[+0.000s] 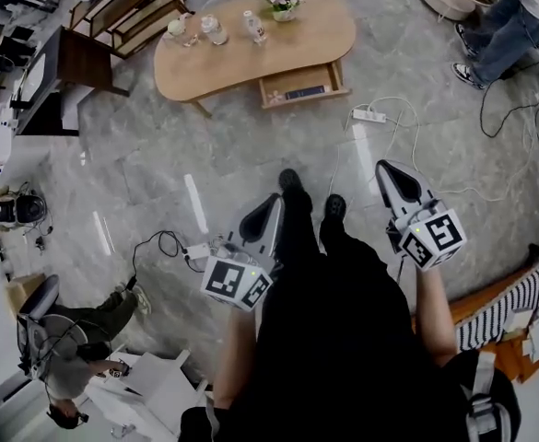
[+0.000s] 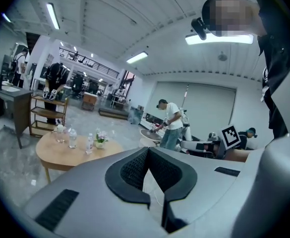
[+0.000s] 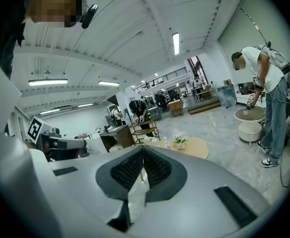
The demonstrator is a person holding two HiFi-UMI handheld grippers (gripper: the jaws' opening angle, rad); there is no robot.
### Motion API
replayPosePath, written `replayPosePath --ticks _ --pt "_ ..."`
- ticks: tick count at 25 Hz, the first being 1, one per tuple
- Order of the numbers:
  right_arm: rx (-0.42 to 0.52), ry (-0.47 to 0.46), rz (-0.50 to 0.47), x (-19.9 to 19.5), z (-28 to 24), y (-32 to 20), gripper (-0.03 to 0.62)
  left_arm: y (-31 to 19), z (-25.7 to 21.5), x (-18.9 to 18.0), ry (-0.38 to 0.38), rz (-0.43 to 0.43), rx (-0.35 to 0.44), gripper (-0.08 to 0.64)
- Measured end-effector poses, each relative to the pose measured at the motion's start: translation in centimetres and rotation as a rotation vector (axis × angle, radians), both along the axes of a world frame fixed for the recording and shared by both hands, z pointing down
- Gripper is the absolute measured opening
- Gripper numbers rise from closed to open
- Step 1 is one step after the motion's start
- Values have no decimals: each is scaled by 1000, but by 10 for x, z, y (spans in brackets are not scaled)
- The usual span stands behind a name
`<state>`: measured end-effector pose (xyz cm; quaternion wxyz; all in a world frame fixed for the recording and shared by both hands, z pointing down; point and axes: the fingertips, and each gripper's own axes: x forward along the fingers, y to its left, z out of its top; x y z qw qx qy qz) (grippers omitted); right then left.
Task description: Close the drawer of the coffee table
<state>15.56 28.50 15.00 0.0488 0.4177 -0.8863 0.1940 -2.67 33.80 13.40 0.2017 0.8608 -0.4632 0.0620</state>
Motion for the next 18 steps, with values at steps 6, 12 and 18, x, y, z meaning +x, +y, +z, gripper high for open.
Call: replayPosePath --ticks 6,12,18 --pt "-11 25 14 -18 8 -30 12 -35 11 -24 131 -37 -43 14" --pt "-4 36 32 -43 -4 -81 12 -112 4 -54 134 -16 7 14" --pt "-13 103 9 -74 6 -132 12 -207 1 -78 211 6 22 14"
